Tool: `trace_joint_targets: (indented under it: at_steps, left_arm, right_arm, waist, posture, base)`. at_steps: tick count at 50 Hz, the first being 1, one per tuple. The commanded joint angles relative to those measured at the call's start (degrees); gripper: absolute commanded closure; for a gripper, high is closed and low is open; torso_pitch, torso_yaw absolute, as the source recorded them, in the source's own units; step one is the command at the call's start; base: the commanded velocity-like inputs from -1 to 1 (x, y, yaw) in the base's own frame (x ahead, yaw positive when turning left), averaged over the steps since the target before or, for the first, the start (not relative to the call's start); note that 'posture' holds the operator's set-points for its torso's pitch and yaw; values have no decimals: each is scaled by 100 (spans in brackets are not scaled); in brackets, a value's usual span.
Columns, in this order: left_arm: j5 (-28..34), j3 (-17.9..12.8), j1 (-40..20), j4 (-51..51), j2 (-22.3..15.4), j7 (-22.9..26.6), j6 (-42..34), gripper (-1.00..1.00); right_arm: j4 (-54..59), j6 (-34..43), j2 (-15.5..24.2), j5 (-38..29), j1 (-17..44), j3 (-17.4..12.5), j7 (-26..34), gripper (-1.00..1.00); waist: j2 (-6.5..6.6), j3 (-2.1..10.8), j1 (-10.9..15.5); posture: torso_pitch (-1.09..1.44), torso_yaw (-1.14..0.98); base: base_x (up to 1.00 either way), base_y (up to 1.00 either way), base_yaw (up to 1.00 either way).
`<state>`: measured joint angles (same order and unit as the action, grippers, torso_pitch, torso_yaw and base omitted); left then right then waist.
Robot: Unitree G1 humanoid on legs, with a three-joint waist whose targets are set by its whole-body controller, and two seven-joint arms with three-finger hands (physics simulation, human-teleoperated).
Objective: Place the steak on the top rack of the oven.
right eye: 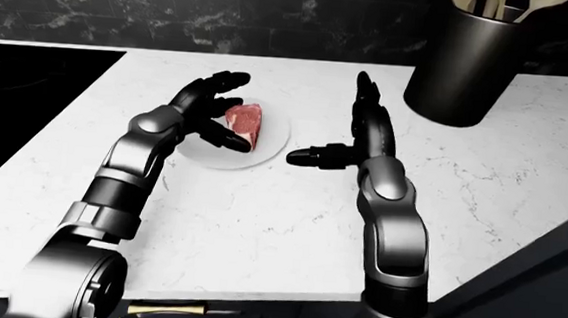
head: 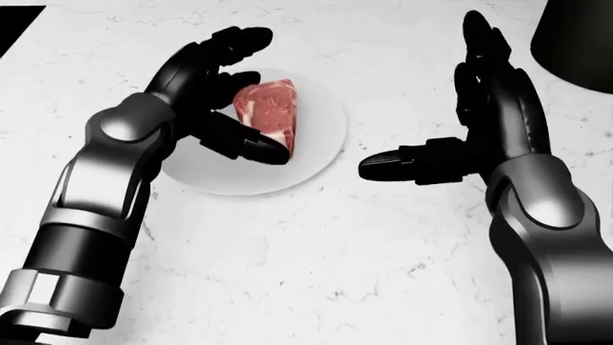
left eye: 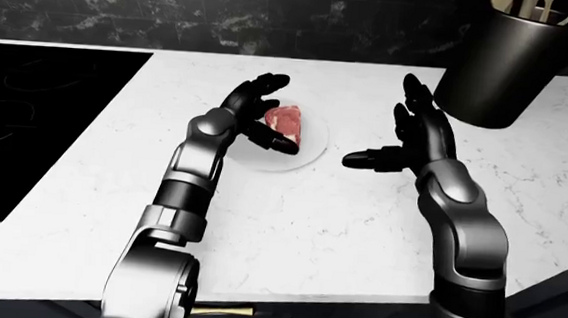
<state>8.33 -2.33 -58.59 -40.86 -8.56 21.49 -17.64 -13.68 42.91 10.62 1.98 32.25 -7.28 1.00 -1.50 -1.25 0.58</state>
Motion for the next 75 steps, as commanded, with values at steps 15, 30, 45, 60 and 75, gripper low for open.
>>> trace_joint_targets:
  at_steps: [15,30,45,60,75]
  left_arm:
    - [17,-14,-83,178,-23,-110,457,-65]
    - [8,-23,-84,67,-10,-246,781,-49]
    - [232,12,-80,-285,25,-386,1282,-48]
    - [47,-83,-286,-356,-31,-472,1298,-22]
    - [-229,-158,-658,-287,-213,-577,1127,18]
  right_arm:
    - [-85,-328,-34,-26,89,14,-40,-100]
    - [-29,-297,-24,8,206,8,-49,-100]
    - [-32,-345,-2,53,137,-17,-57,-100]
    - [24,-438,-85,31,84,40,-96,-100]
    - [129,-502,-115,37,131,71,-117,-100]
  waist:
    - [0,168,-1]
    - [6,175,-5]
    - [-7,182,5]
    - [-2,185,-4]
    - [-5,168,-12]
  posture:
    - [0,0]
    - [0,0]
    - [0,0]
    - [0,0]
    - [0,0]
  base:
    - [0,0,0]
    - [0,0,0]
    - [0,0,0]
    - [0,0,0]
    - [0,0,0]
